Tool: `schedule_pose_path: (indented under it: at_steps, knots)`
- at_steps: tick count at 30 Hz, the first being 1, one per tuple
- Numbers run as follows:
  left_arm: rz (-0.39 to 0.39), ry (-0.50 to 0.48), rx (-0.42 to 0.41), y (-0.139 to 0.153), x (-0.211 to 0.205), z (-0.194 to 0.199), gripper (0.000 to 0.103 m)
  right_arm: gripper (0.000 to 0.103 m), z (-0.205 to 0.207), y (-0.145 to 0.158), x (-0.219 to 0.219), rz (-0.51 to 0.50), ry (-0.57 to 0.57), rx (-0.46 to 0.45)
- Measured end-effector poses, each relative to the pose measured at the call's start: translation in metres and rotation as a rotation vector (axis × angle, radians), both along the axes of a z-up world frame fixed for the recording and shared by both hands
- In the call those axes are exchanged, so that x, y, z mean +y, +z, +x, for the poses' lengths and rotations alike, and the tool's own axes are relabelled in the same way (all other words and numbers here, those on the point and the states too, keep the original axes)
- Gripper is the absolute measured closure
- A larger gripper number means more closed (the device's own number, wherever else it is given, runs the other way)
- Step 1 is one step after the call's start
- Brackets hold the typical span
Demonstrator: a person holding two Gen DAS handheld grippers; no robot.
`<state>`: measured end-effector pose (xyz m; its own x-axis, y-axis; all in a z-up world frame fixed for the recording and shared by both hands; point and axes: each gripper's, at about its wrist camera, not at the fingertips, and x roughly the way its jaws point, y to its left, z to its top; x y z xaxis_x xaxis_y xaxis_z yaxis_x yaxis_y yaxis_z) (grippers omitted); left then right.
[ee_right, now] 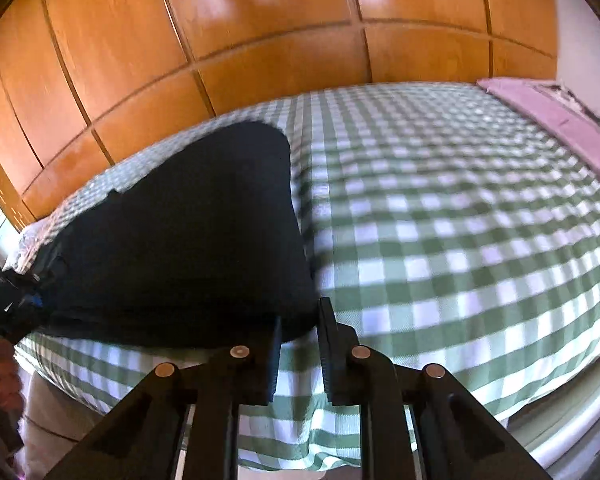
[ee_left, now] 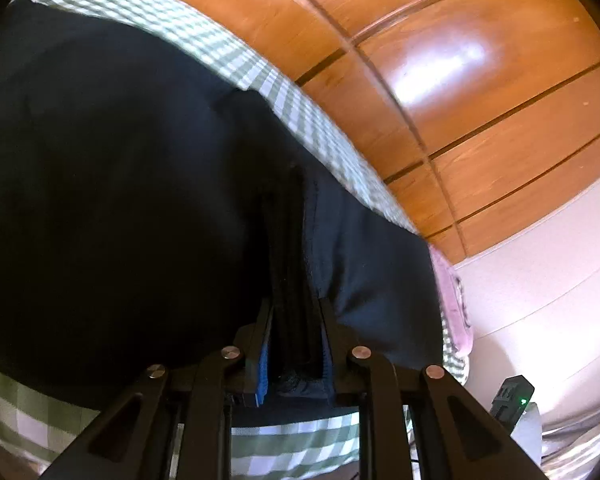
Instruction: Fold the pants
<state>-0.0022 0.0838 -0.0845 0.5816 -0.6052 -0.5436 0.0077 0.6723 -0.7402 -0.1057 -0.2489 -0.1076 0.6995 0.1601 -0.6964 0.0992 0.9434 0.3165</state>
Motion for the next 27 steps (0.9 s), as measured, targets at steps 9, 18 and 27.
schedule_pose_path:
  at_steps: [9, 18, 27]
  knots:
    - [0.075, 0.002, -0.072, 0.002, -0.006, -0.013, 0.080, 0.077, -0.033, 0.026, -0.038, 0.022, -0.032, -0.037]
    - [0.146, 0.029, -0.069, 0.019, -0.015, -0.011, 0.078, 0.077, 0.022, 0.079, 0.002, -0.027, 0.065, -0.199]
    - [0.127, 0.031, -0.056, 0.010, -0.011, -0.001, 0.073, 0.077, 0.121, 0.046, 0.071, -0.035, 0.160, -0.087]
